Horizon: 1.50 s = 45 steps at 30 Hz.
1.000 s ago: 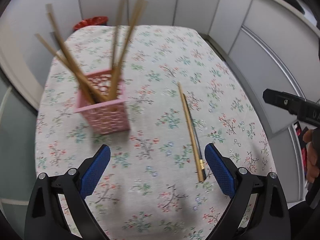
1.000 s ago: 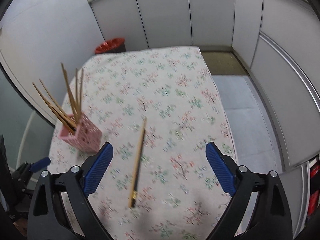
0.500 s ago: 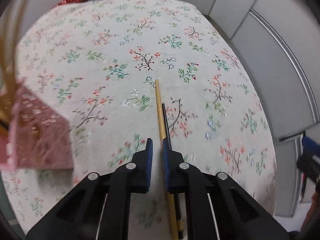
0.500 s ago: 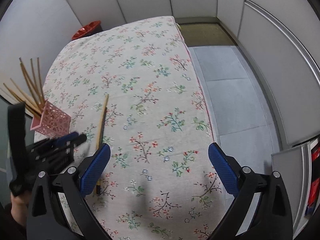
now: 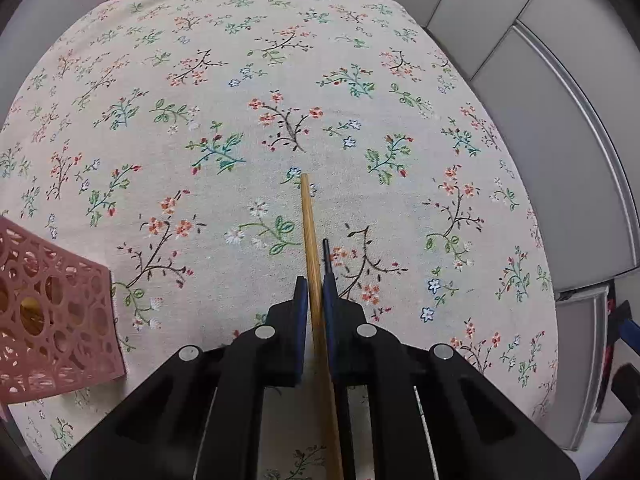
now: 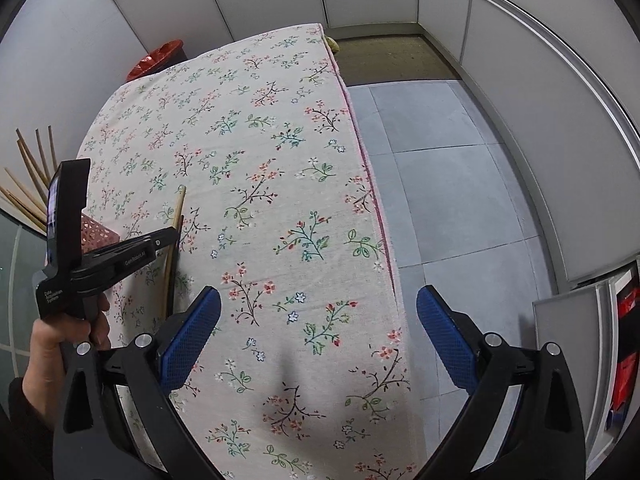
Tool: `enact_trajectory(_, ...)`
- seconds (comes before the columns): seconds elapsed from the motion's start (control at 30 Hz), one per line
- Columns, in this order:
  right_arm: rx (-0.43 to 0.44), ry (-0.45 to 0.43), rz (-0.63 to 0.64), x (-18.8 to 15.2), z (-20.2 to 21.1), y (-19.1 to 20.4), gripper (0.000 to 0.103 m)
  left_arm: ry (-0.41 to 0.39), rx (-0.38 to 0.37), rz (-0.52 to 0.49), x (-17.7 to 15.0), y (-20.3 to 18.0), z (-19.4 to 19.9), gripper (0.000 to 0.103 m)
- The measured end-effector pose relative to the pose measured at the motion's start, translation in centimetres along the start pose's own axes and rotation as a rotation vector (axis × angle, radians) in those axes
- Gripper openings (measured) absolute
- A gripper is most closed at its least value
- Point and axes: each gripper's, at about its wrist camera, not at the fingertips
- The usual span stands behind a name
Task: Organize utensils
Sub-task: 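Grasp the other black brush with the right tool while the left tool holds its chopstick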
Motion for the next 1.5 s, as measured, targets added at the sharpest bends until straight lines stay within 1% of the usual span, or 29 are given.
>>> enact_trajectory(0.07, -0.01, 0.003, -0.003, -0.3, 0.4, 0.0, 0.094, -0.004, 0.008, -0.022, -0.4, 0.0, 0.1, 0.007)
enact_trajectory(0.17, -0.019, 0.017, -0.011, -1.2, 1.4, 0.2, 0.094, 0.002, 0.045, -0.047, -1.6, -0.1, 0.5, 0.007)
enact_trajectory(0.23, -0.016, 0.028, -0.012, -2.0, 2.2, 0.6, 0.094, 0.011, 0.062, -0.065, -2.7, -0.3, 1.0, 0.007)
enact_trajectory(0.3, -0.033, 0.038, 0.012, -3.2, 2.9, 1.3, 0.094, 0.028, 0.07, -0.073, -3.8, -0.2, 1.4, 0.007)
enact_trajectory(0.43, -0.075, 0.058, 0.069, -5.5, 3.9, 2.4, 0.094, 0.062, 0.073, -0.087, -6.3, 0.4, 2.4, 0.007)
enact_trajectory(0.53, -0.104, 0.073, 0.079, -7.0, 4.7, 2.5, 0.094, 0.078, 0.077, -0.098, -7.8, 1.1, 3.2, 0.007)
enact_trajectory(0.7, -0.112, 0.083, 0.07, -8.5, 5.3, 2.7, 0.094, 0.107, 0.067, -0.089, -10.2, 3.9, 4.5, 0.007)
enact_trajectory(0.8, -0.104, 0.086, 0.079, -8.8, 5.0, 3.5, 0.094, 0.121, 0.032, -0.048, -11.1, 6.0, 5.2, 0.007)
enact_trajectory(0.9, -0.1, 0.093, 0.092, -9.0, 4.6, 4.3, 0.094, 0.103, -0.016, -0.017, -11.2, 7.5, 5.7, 0.007)
enact_trajectory(1.07, -0.057, 0.078, 0.115, -8.4, 4.3, 5.8, 0.094, 0.067, -0.055, 0.035, -10.2, 8.9, 5.5, 0.007)
enact_trajectory(1.13, -0.031, 0.08, 0.112, -8.1, 3.9, 6.3, 0.094, 0.061, -0.048, 0.049, -9.1, 9.5, 4.9, 0.007)
enact_trajectory(1.23, -0.01, 0.089, 0.121, -7.7, 3.2, 7.0, 0.094, 0.039, -0.036, 0.041, -7.7, 9.1, 4.6, 0.007)
enact_trajectory(1.27, -0.006, 0.09, 0.125, -7.6, 3.0, 7.2, 0.094, 0.034, -0.031, 0.037, -8.6, 8.4, 4.8, 0.007)
enact_trajectory(1.3, -0.003, 0.094, 0.13, -7.5, 2.7, 7.3, 0.094, 0.029, -0.023, 0.032, -8.7, 8.3, 5.0, 0.007)
enact_trajectory(1.4, -0.008, 0.099, 0.142, -7.1, 2.1, 7.4, 0.094, 0.029, 0.007, 0.012, -8.0, 7.8, 4.6, 0.006)
enact_trajectory(1.5, -0.016, 0.104, 0.134, -6.7, 1.3, 7.1, 0.094, 0.022, 0.017, 0.009, -8.2, 7.3, 4.9, 0.005)
Point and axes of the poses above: each gripper's, at about its wrist camera, not at the fingertips, and z roughly against the way its jaws point, y to its left, x to its top, and after that the axes turned 1 degree about z, right-handed
